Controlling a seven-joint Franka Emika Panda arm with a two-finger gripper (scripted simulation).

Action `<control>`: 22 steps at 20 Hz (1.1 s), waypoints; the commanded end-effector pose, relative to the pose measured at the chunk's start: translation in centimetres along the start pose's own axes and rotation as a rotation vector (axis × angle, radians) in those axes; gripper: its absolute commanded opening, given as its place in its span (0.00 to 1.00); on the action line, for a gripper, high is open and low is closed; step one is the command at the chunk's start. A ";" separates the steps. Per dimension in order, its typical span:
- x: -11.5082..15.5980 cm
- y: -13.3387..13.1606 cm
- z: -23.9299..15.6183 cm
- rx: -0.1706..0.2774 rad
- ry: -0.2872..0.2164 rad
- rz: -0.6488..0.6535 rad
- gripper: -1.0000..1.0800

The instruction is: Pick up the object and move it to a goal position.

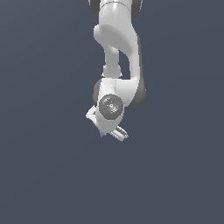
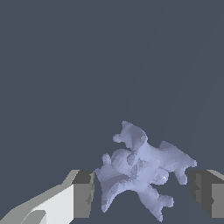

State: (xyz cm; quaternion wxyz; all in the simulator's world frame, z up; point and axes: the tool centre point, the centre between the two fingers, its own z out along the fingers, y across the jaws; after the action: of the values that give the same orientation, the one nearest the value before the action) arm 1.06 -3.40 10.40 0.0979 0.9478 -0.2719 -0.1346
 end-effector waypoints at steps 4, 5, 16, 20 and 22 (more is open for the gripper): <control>0.6 0.1 1.3 -0.075 -0.040 0.135 0.81; 0.7 0.1 1.5 -0.088 -0.045 0.156 0.81; 1.0 0.2 2.6 -0.174 -0.070 0.294 0.81; 1.0 0.3 2.7 -0.181 -0.071 0.304 0.81; 1.0 0.2 2.8 -0.178 -0.071 0.300 0.81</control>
State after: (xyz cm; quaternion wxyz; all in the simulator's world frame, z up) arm 0.92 -4.45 7.67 0.1909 0.8789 -0.4004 -0.1753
